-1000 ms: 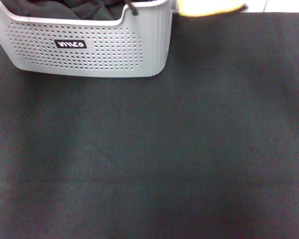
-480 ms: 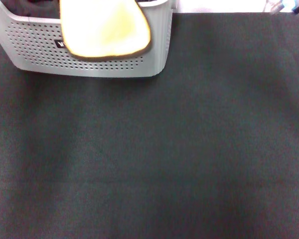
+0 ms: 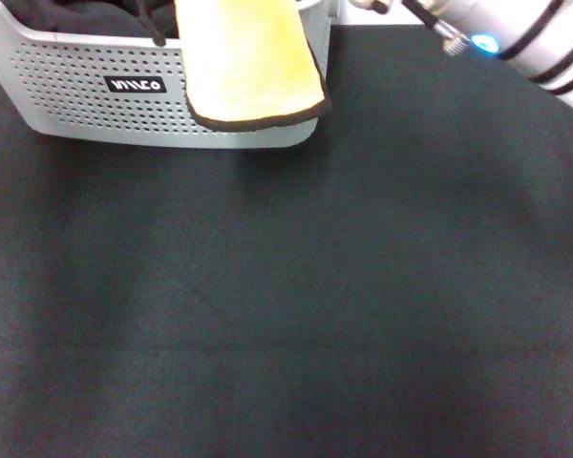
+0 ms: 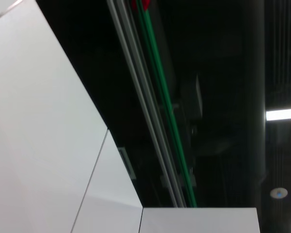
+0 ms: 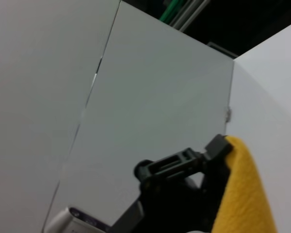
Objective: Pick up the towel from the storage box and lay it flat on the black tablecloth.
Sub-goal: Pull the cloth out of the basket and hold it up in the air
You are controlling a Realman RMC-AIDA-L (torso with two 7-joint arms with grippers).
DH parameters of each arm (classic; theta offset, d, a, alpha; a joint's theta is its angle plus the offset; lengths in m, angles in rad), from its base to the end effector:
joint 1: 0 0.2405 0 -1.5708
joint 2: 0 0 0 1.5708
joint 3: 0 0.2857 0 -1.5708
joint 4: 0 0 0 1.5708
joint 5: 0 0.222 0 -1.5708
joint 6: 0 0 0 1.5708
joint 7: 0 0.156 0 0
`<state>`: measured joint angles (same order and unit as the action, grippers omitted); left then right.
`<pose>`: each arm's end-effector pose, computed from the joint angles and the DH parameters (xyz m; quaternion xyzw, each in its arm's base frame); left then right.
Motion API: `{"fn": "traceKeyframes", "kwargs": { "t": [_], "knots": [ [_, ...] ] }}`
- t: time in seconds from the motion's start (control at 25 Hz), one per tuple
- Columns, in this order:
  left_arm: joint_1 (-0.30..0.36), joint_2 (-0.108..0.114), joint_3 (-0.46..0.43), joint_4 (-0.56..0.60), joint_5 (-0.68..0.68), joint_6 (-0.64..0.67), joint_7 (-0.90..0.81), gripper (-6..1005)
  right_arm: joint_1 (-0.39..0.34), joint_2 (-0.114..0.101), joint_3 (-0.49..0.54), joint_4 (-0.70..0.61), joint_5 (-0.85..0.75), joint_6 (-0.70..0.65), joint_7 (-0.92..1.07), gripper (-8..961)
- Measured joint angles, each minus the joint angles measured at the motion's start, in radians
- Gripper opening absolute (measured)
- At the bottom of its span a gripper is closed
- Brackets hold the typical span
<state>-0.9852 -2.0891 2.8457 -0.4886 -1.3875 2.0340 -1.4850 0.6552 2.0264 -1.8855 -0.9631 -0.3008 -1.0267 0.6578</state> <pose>-0.1338 0.4133 0.1019 -0.6729 -0.0628 -0.7265 0.1239 0.0255 0.3895 -0.0383 -0.8010 -0.0891 0.5468 0.2269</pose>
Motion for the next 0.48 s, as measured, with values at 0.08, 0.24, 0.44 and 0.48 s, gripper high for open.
{"fn": "traceKeyframes", "kwargs": {
  "t": [0.08, 0.24, 0.44, 0.48],
  "knots": [
    [0.006, 0.003, 0.001, -0.012, 0.032, 0.0, -0.012, 15, -0.023, -0.005, 0.009, -0.008, -0.001, -0.009, 0.004, 768],
    [0.011, 0.022, 0.002, -0.115, 0.201, 0.004, -0.079, 15, -0.101, -0.028, 0.084, -0.06, -0.091, -0.035, 0.093, 768],
    [0.018, 0.053, 0.003, -0.23, 0.353, 0.007, -0.125, 15, -0.168, -0.036, 0.235, -0.115, -0.307, -0.103, 0.295, 768],
    [0.022, 0.059, 0.003, -0.247, 0.365, 0.008, -0.124, 15, -0.179, -0.037, 0.269, -0.124, -0.349, -0.12, 0.337, 768]
  ]
}}
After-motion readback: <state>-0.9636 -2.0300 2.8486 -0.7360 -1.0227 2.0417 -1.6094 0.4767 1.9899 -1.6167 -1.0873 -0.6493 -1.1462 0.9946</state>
